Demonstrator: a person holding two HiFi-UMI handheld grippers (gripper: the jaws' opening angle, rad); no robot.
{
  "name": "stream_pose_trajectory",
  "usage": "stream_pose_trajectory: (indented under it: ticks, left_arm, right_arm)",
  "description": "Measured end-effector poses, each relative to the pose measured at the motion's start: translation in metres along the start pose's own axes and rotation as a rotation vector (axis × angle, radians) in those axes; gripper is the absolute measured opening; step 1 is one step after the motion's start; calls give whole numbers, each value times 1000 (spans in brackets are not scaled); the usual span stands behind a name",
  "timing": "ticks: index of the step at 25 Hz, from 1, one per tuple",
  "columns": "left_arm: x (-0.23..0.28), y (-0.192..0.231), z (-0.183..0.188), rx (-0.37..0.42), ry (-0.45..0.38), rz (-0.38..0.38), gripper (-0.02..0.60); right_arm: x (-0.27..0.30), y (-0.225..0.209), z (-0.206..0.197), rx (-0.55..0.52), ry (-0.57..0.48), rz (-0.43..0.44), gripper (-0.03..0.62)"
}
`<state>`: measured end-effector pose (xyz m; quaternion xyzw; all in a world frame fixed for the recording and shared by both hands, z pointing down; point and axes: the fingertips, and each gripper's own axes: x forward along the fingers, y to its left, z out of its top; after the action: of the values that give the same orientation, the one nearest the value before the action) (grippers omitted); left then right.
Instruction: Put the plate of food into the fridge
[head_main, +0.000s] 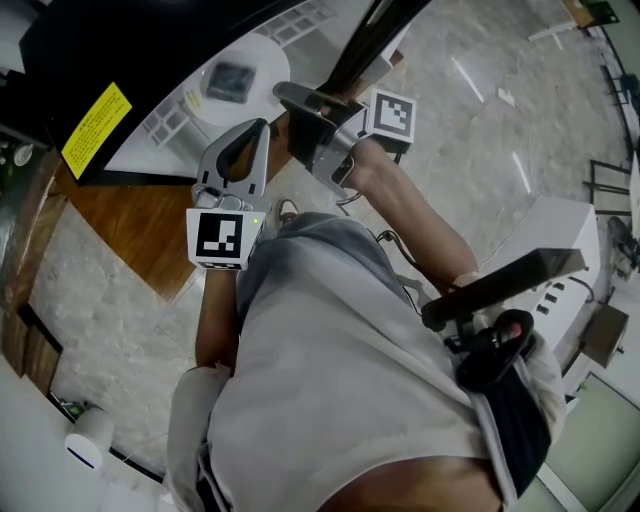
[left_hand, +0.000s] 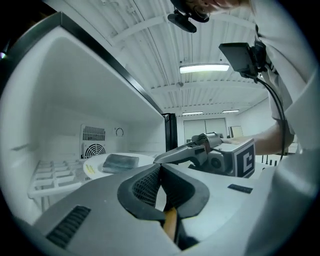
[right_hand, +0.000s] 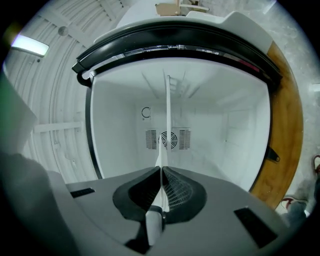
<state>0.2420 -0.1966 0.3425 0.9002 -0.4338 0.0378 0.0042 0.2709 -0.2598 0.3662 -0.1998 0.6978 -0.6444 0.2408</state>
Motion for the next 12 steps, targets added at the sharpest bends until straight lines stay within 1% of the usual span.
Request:
stream_pose_trajectory:
  ticks: [2,3,5,6,8,9,11,12]
  left_arm:
    - [6,1,-2,22,8,13,18]
    - [9,0,-4,52,22,20,18]
    - [13,0,-8,135,57,42,18]
    - [15,1,-9,160,65,55,18]
    - [19,4,-8,153,63,77,18]
    - [21,7,-8,145,62,88,18]
    - [26,10,-9,156,69,115,18]
    - [29,12,-10,162,72,130,18]
  right_arm:
    - [2,-3,2,10,2,-7,25]
    - [2,-4,3,14,0,-9,25]
    - [4,-5,6,24,0,-9,25]
    - [5,-5,8,30,4,-5,25]
    - [9,1,13,30,10,10,25]
    - [11,4,16,15,11,13,25]
    - [14,7,20,-42,27,4,31]
    - [15,8,21,-71,46,-1,67]
